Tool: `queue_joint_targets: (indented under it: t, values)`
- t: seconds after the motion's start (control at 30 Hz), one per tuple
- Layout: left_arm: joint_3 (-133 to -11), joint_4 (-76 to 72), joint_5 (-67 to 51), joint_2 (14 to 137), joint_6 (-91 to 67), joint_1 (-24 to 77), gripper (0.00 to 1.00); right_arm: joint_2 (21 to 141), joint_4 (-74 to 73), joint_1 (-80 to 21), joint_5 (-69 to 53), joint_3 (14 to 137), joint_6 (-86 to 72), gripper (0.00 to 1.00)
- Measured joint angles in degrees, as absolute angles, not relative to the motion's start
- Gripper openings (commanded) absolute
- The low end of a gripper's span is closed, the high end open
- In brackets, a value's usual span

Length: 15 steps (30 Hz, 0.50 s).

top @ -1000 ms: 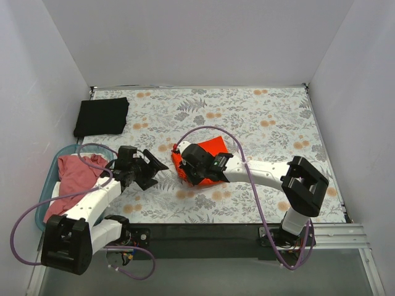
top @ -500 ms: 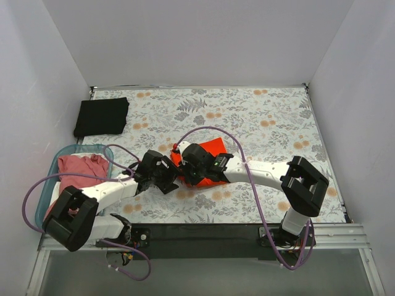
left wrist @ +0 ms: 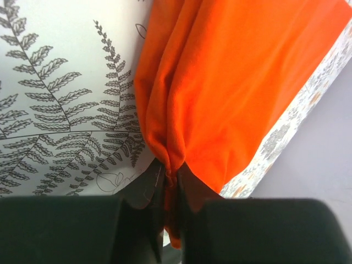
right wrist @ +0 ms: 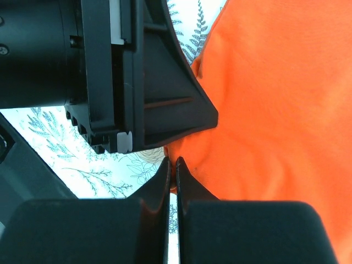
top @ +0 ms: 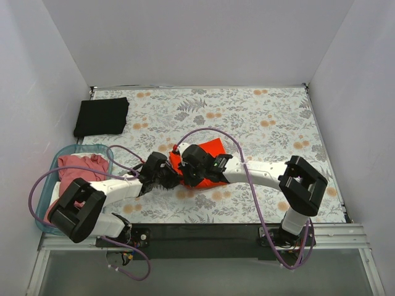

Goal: Fold and stack the t-shirts
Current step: Neatly place the folded tshirt to the corner

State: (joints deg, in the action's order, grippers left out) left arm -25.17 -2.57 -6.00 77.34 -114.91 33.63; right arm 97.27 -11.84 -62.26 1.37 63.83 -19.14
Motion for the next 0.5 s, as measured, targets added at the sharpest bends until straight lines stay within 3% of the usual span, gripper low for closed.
queue_joint_targets:
  t: [0.07,0.2,0.3,0.5]
  values:
    - [-25.1,-2.6,-5.5,77.1,-114.9,33.7,0.0,97.6,-11.8,-62.3,1.2,63.8,-19.3,0.05]
    - [-26.6,0.8,-3.2,76.9,-113.0,33.9,0.0,97.8,-11.7,-62.3,1.1,63.8,-19.7,0.37]
    - [-30.7,5.6,-0.1,77.5,-108.2,33.2,0.0,97.5,-12.5,-62.3,1.8,63.8,-19.6,0.53]
    - [-42.1,11.5,5.2,82.7,-92.9,27.0,0.0,93.1,-18.7,-61.0,4.4,63.9,-19.0,0.64]
